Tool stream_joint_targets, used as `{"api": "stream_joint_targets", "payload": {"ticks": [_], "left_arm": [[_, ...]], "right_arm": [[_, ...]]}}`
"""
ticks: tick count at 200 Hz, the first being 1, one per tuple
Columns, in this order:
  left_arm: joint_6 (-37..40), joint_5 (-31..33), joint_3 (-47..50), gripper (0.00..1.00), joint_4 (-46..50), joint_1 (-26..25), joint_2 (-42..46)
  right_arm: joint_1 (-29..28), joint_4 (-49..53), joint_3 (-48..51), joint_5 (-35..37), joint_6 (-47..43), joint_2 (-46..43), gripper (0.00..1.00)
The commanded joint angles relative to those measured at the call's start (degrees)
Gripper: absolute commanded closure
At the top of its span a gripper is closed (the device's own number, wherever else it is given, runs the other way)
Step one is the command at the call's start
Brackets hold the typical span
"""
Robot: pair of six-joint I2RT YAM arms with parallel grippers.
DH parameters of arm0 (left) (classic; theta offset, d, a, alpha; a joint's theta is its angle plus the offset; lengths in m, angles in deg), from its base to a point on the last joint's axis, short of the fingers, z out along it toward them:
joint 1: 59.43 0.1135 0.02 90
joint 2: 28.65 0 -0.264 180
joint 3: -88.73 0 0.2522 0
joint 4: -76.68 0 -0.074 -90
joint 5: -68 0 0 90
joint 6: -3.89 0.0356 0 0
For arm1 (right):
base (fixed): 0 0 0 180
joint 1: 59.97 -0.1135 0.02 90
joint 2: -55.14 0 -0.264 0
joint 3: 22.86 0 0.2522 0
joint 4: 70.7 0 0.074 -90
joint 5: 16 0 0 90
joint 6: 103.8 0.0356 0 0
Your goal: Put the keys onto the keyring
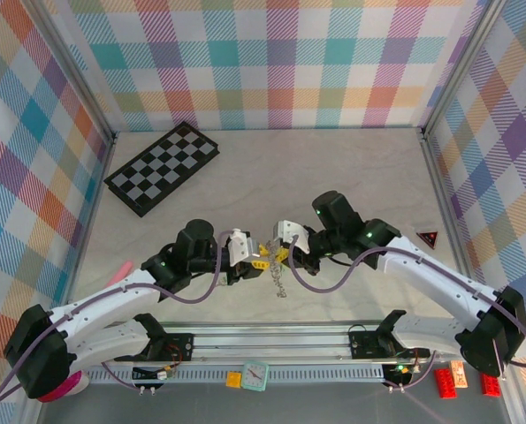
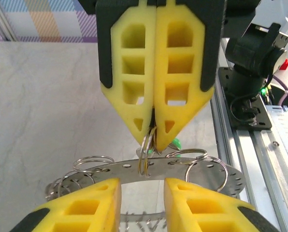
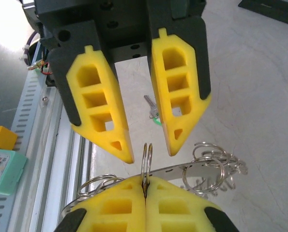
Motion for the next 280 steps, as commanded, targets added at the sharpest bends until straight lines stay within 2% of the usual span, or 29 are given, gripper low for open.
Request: {"api": "stream_joint_targets", "payload": {"ticks": [1,69,106,109,131,149,213,280], "left_arm": [[1.7,-1.1,-2.8,0.73,2.1,-0.5,-0.7],[2.0,-2.4,-3.0,0.80,2.5,-0.5,-0.7],[2.7,-2.6,-3.4,0.99,3.8,-0.5,-0.7],[2.7,-2.6,-3.4,1.00,3.9,-0.6,-0.7],[3.1,-2.5,-2.9,1.00,3.8,-0.6,0.3],[2.7,-1.9,-0.6,1.00,1.0,-0.6,2.0],[-4.5,-2.5,8.5,1.00,-18.4,-0.5,3.1],[-6.0,-5.7,9.0,1.00,-22.2,-0.5,0.9]], "right_arm": [[-1.4,2.7,-2.9,-0.5,-2.5,1.0,1.00],[-3.8,3.7,-5.0,3.2,-2.9,3.9,1.00],[-4.2,2.9,-5.3,2.5,-2.2,3.7,1.00],[-4.2,2.5,-5.1,2.4,-2.0,3.5,0.98],[-4.1,-1.0,-2.3,2.6,0.1,0.6,0.75],[-3.7,-4.4,1.8,2.9,1.9,-2.4,0.66],[-2.8,-21.2,16.3,7.5,8.6,-13.6,0.61],[-2.7,-15.9,11.7,0.7,7.0,-8.5,0.60]]}}
